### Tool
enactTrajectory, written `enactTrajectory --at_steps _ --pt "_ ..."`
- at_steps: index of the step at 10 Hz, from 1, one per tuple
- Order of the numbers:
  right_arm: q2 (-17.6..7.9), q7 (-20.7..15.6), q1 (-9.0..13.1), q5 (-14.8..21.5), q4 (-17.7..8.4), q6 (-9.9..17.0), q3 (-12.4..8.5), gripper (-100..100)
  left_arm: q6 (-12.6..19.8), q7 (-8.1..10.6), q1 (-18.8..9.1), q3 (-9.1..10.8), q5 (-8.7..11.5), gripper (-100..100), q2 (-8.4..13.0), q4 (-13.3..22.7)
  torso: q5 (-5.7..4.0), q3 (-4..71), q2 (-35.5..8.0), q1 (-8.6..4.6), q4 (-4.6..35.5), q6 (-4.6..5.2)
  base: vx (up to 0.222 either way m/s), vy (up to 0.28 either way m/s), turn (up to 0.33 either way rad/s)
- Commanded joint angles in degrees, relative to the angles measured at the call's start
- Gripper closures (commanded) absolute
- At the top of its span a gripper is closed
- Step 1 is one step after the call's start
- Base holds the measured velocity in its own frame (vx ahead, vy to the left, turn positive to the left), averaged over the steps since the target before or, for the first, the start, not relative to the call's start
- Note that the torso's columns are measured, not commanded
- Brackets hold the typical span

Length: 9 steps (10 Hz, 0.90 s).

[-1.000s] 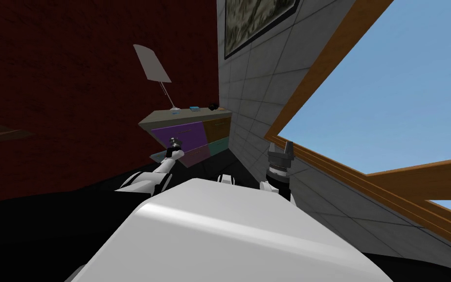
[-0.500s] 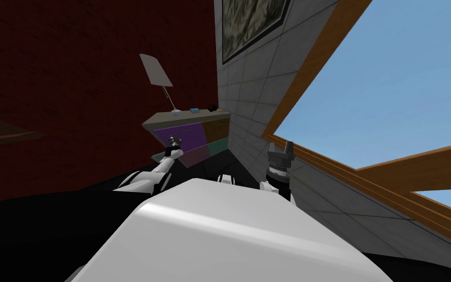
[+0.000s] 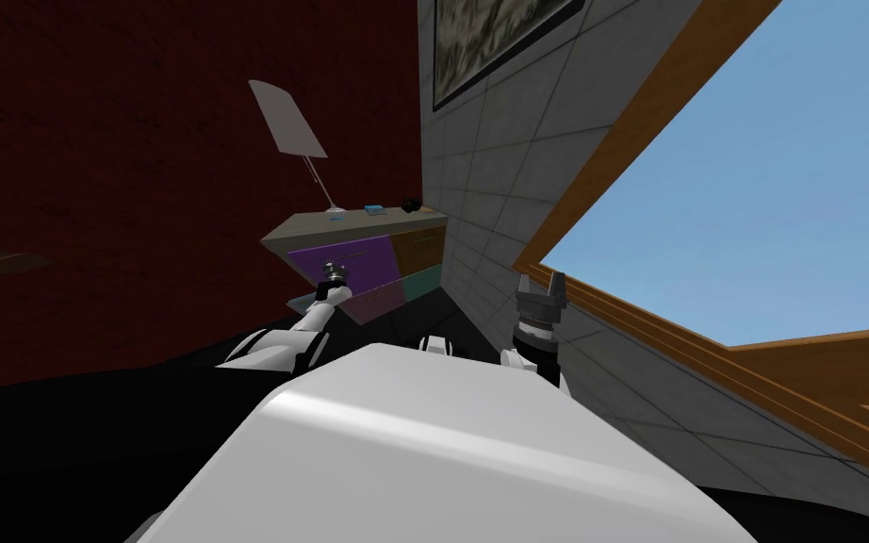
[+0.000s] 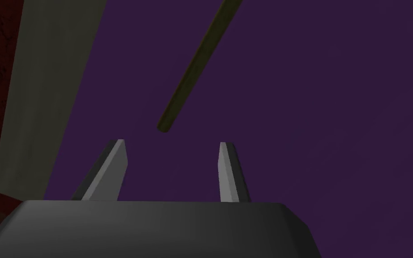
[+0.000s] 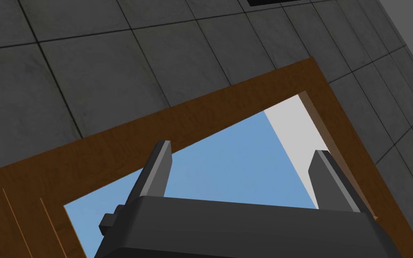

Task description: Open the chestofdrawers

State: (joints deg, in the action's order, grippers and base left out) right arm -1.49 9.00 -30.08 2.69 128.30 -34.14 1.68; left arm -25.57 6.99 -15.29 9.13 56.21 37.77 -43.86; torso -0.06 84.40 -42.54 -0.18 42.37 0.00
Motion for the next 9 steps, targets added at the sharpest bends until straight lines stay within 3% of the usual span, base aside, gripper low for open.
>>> enactTrajectory --at_steps 1,4,5,9 --pt "0.0 0.0 0.0 0.0 0.0 0.0 0.0 0 0.3 0.05 0.0 -0.15 0.1 100 0.0 -0.2 -0.01 0.0 -0.1 -0.12 0.0 0.00 -0.162 -0.138 0.033" --pt "0.0 0.0 0.0 0.0 0.0 0.0 0.0 0 0.5 0.06 0.1 -0.22 0.1 100 0.0 -0.4 0.06 0.2 0.3 0.17 -0.1 0.00 -0.127 -0.110 0.020" --pt "0.0 0.0 0.0 0.0 0.0 0.0 0.0 0 0.5 0.01 0.0 -0.10 0.2 -100 0.1 -0.2 0.12 0.3 0.6 0.43 -0.2 0.01 0.059 0.051 -0.017" --pt "0.0 0.0 0.0 0.0 0.0 0.0 0.0 0 0.7 -0.12 -0.2 0.17 0.3 -100 0.4 0.2 0.07 0.2 0.3 0.22 -0.1 0.00 0.146 0.105 -0.020"
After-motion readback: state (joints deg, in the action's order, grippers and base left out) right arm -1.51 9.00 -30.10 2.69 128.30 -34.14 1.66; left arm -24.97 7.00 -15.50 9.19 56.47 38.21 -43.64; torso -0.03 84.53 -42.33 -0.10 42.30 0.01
